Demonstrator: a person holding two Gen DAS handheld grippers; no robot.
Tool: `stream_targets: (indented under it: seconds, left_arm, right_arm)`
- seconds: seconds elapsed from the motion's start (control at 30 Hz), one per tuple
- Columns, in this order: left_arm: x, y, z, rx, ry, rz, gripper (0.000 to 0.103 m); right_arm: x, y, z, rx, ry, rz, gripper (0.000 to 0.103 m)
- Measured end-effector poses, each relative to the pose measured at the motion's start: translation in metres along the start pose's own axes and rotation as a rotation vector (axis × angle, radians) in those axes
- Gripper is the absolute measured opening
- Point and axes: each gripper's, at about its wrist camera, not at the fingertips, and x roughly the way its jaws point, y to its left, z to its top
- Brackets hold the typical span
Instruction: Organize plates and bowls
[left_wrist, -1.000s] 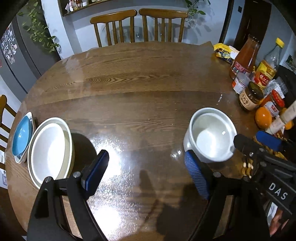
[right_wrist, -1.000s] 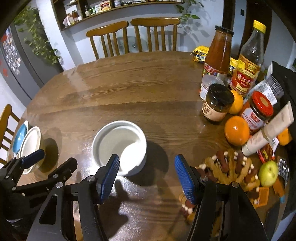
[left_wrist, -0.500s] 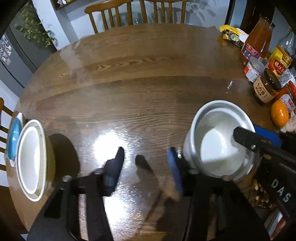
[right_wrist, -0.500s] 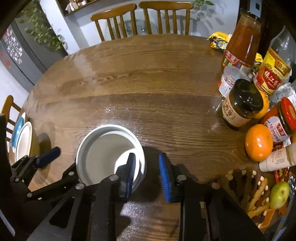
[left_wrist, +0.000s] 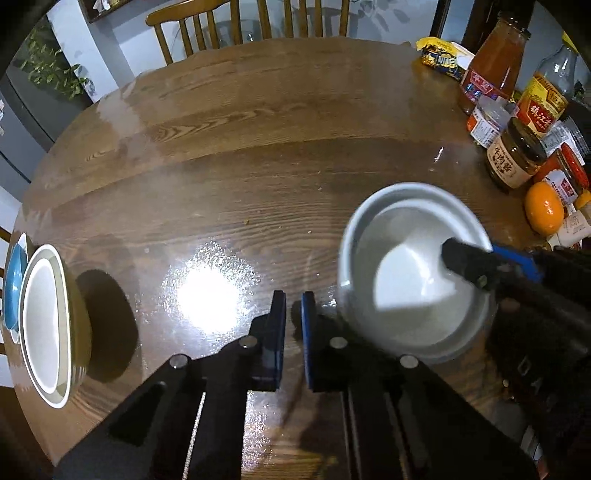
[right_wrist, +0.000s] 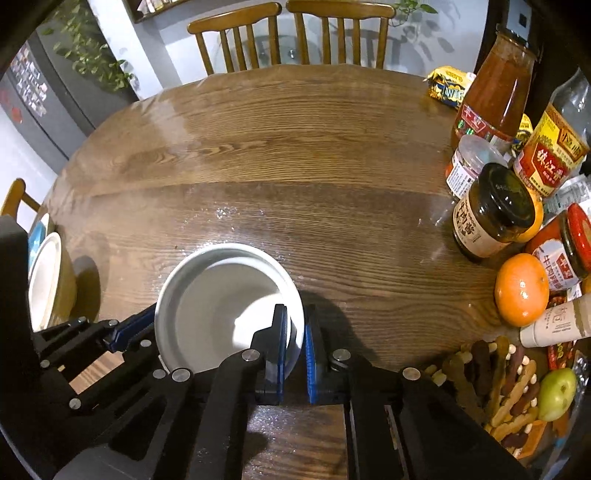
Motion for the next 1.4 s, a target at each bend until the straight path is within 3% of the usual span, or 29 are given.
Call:
stream_targets:
  seconds: [0.23, 0.63, 1.1, 1.4]
  left_arm:
    - [-0.008, 0.0, 0.003, 0.026, -0.031, -0.001, 0.0]
    - [-0.007, 0.016, -0.001, 0.045, -0.016, -0.068, 0.0]
    - [-0.019, 0.028, -0.007, 0.067, -0.054, -0.055, 0.0]
    - [-0.017, 0.043, -0.011, 0.047, -0.033, -0.086, 0.0]
  right_arm:
    - [0.001, 0.005, -0.003, -0.006, -0.001, 0.016, 0.01]
    - [0.0, 0.011, -0.006, -0.012, -0.004, 0.022, 0.009]
    - [-0.003, 0.021, -0.014, -0.025, -0.019, 0.025, 0.009]
    - [-0.002, 0.033, -0.018, -0.038, -0.008, 0.026, 0.009]
